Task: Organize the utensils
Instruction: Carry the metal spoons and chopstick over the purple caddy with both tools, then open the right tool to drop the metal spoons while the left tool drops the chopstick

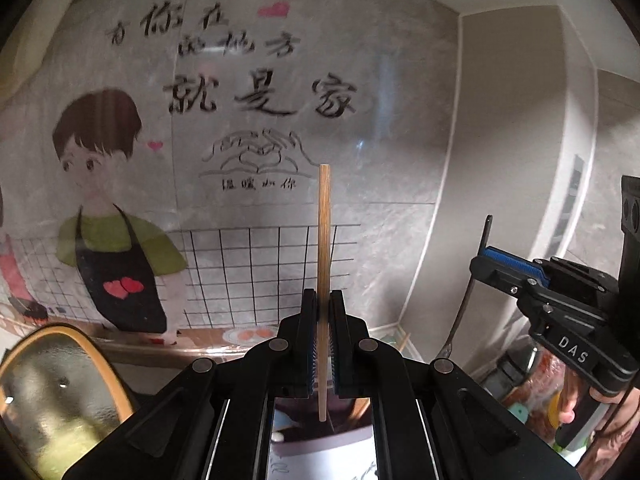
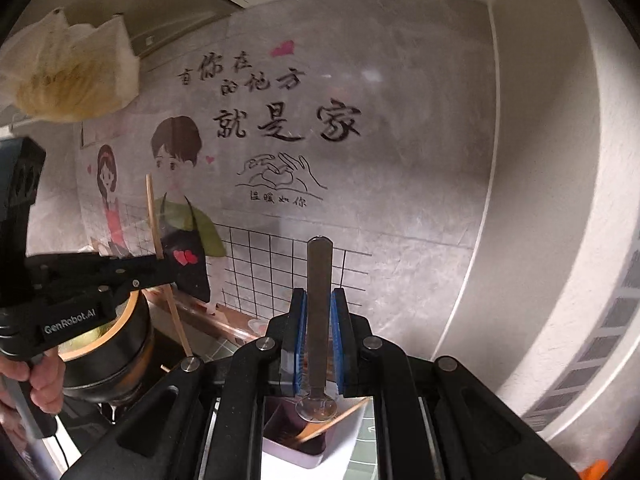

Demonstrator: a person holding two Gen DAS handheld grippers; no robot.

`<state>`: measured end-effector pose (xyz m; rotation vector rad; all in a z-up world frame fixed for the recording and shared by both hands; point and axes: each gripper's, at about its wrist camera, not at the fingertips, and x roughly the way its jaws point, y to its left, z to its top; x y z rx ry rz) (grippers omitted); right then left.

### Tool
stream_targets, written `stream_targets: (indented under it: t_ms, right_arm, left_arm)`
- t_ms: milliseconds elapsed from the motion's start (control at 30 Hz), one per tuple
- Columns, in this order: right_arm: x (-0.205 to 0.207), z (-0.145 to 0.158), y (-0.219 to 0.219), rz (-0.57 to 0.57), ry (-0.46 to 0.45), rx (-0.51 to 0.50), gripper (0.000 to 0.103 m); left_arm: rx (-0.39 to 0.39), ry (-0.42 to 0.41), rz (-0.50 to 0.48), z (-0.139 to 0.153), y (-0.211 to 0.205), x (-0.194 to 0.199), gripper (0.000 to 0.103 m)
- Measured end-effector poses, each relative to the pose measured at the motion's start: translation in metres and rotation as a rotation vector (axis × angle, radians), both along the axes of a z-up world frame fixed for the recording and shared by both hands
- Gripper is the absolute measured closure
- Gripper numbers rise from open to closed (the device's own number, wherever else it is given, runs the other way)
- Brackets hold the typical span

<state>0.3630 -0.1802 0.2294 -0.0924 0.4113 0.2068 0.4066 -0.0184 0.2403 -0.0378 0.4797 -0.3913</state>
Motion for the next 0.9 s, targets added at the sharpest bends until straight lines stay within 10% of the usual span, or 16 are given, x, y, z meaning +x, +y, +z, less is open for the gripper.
stream_targets:
  t_ms: [900]
  right_arm:
    - [0.066,-0.206,0.024,-0.019,0.264,0.048,0.092]
  left_arm:
    - [0.078,0.283,0.064,-0.195,-0.023,0.079,0.096]
